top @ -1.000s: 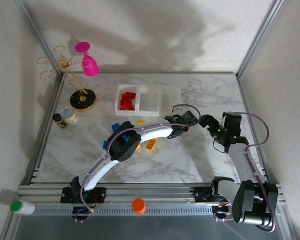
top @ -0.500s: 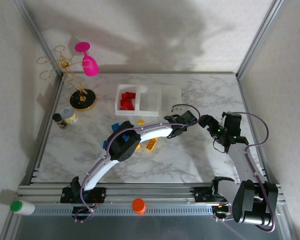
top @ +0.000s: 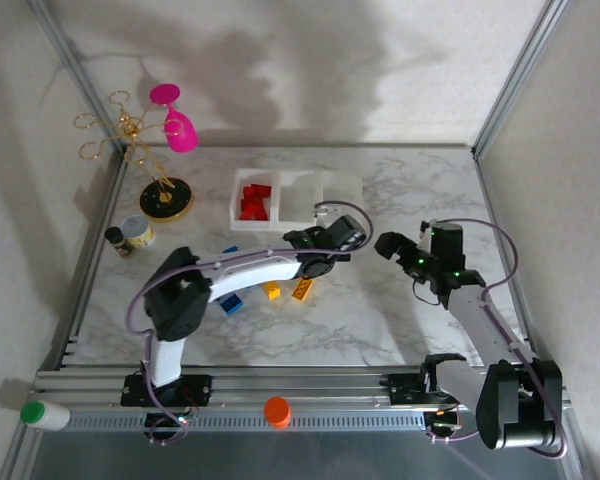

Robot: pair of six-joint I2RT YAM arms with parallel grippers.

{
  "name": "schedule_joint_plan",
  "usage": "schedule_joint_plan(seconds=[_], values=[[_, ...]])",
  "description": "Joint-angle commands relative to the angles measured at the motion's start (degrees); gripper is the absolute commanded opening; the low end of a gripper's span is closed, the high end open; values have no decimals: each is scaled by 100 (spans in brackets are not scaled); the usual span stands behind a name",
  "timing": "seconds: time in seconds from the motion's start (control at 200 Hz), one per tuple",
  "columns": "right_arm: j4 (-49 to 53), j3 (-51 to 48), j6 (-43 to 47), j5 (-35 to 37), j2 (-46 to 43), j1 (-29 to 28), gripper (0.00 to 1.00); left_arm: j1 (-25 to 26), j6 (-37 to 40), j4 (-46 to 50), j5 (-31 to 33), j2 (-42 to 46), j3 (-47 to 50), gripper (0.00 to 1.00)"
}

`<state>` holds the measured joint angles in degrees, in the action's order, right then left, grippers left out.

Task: Sort the legos into containers by color
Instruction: Pick up the lego from the center of the table, then place the lego in the container.

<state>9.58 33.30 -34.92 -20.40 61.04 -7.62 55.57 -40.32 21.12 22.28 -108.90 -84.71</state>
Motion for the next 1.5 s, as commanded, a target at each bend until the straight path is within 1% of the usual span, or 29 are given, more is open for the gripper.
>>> schedule_joint_plan(seconds=[0.0,0.075,0.225,0.34,0.436,0.556,0.661,0.761,0.811,0.941,1.016,1.126,1.197,1.257,1.282,1.432,1.497], values=[[-487,124,-224,152,183,-596,99,-292,24,-31,319,503,459,43],[-810,143,-311,245,302,-1042,99,-543,41,4,483,755,677,43],[-1172,328,-367,539,526,-1820,99,-1153,246,-146,446,1069,942,44],[-1248,587,-391,714,834,-2278,99,-1672,418,-73,520,893,749,44],[-1350,741,-423,845,1083,-2588,99,-2044,484,-211,421,656,635,44],[-1449,918,-504,910,1377,-2831,99,-2457,524,-402,286,233,377,44],[-1431,1076,-510,994,1559,-2979,99,-2711,599,-316,137,-300,-197,44],[-1361,1207,-493,1040,1695,-3050,99,-2769,725,-183,345,-821,-723,46],[-1301,1253,-489,1062,1734,-3061,99,-2821,718,-69,304,-1049,-976,48],[-1126,1310,-440,1177,1719,-3085,99,-2883,746,172,177,-1286,-1330,61],[-954,1358,-374,1282,1678,-3084,99,-2877,794,148,167,-1145,-1272,66],[-638,1499,-219,1457,1699,-3096,99,-2881,826,231,109,-858,-1135,67],[-466,1595,-72,1519,1755,-3159,99,-2861,788,272,-147,-545,-948,68],[-274,1706,81,1641,1839,-3188,99,-2812,726,118,-368,-136,-504,69],[-193,1746,137,1688,1875,-3373,99,-2786,712,29,-452,28,-299,70],[89,1983,391,1938,2099,-3826,99,-2622,553,-235,-895,1158,947,77],[201,2106,429,2023,2241,-4019,99,-2536,486,-221,-983,1624,1410,81]])
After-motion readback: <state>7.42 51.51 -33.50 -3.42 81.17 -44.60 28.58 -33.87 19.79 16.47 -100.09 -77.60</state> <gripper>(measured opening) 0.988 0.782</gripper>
